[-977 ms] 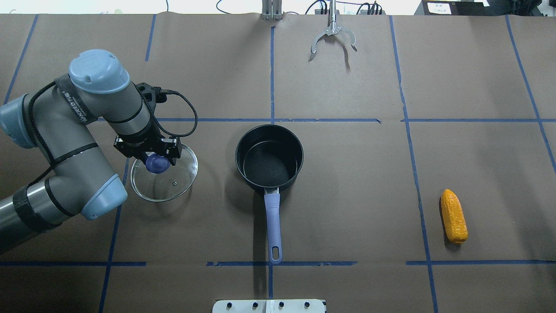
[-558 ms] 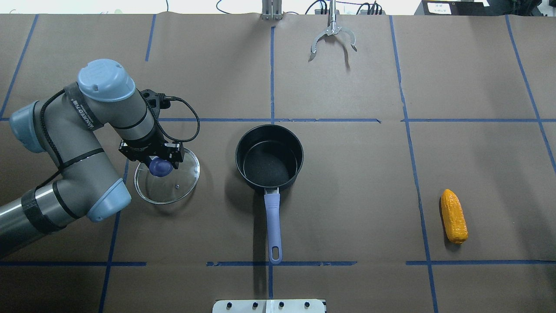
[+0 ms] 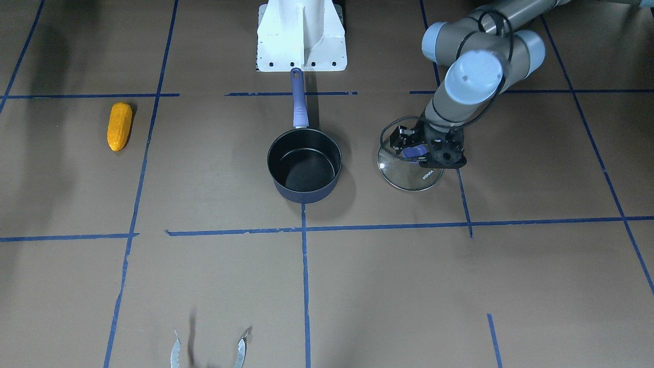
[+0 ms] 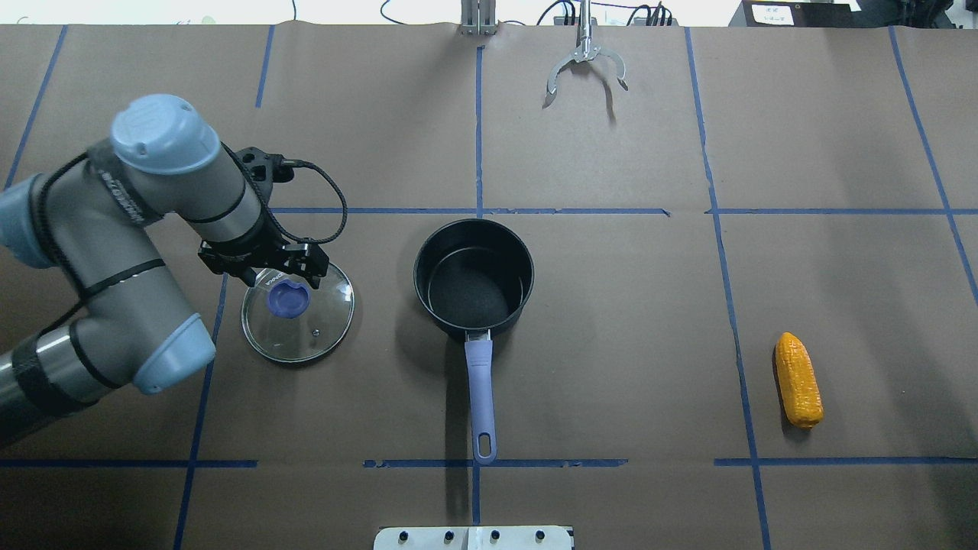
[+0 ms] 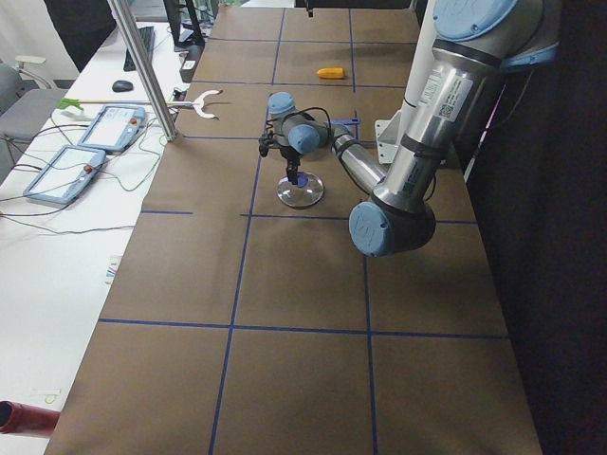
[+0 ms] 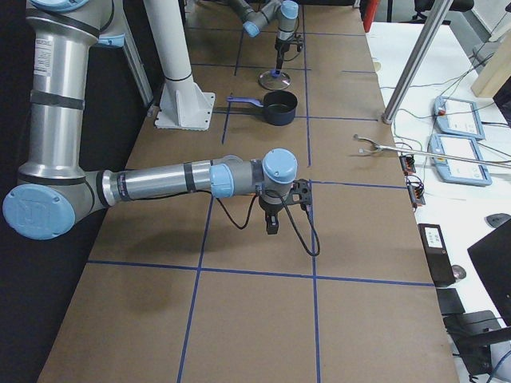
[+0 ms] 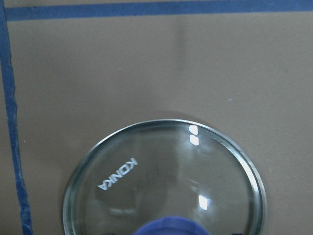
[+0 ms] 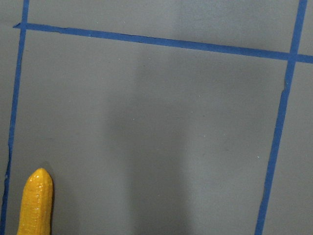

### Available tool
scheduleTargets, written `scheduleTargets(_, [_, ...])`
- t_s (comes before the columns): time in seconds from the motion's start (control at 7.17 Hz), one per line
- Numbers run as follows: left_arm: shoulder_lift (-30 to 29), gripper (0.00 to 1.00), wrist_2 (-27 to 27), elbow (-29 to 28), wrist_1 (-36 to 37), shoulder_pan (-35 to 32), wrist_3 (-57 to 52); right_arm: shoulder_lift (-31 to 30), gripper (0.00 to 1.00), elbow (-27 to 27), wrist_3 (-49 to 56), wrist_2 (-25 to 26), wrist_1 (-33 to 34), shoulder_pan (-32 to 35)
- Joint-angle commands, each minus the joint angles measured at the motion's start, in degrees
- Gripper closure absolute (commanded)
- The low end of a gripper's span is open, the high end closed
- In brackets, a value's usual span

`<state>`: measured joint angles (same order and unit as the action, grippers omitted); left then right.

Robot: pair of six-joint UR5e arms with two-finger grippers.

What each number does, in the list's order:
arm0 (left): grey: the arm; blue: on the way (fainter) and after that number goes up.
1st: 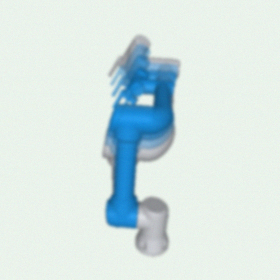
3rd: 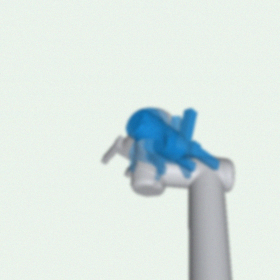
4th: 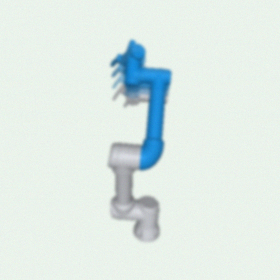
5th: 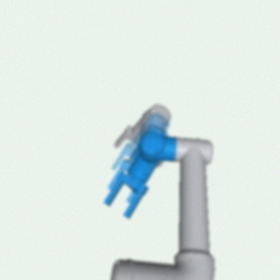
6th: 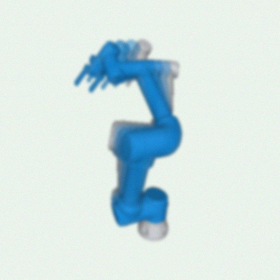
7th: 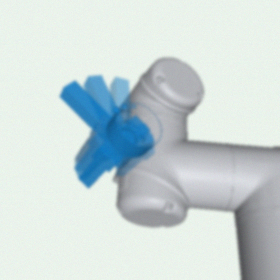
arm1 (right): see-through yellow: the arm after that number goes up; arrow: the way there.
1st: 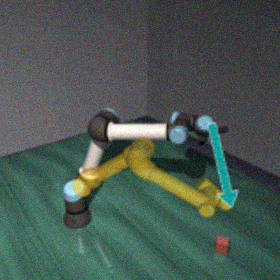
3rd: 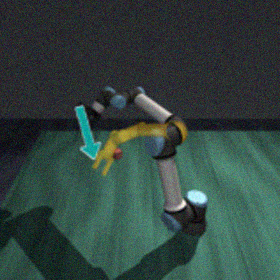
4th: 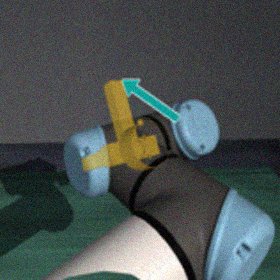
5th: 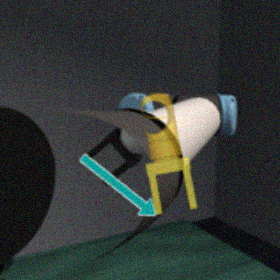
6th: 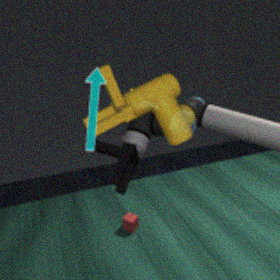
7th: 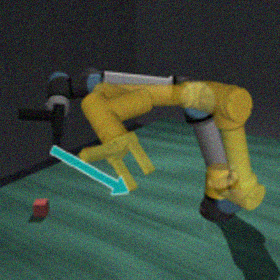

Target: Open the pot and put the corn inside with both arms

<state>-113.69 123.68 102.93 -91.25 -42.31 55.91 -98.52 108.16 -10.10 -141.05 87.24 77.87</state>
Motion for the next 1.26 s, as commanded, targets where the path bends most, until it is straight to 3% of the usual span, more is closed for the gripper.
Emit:
scheduleTargets(0.0, [4.33, 0.0, 0.07, 6.65, 0.37, -5.21, 0.78, -0.79, 0.0, 0.47, -22.13, 2.86, -16.48, -8.9])
scheduleTargets(0.14, [7.49, 0.0, 0.16, 9.46, 0.28, -7.76, 0.52, -2.27, 0.0, 1.43, -34.25, 8.19, -24.66, -15.49])
scheduleTargets(0.42, [11.2, 0.0, 0.42, 10.63, 0.19, -10.77, -0.1, -3.69, 0.0, 6.6, -48.19, 16.72, -26.24, -26.04])
scheduleTargets(0.7, [14.53, 0.0, 0.42, 12.03, -0.16, -12.61, -4.97, -4.13, 0.0, 7.86, -57.63, 28.94, -27.64, -39.58])
scheduleTargets(1.12, [18.58, 0.0, 0.6, 12.56, -0.07, -16.48, -12.73, -6.06, 0.02, 7.42, -57.49, 29.95, -28.53, -43.14])
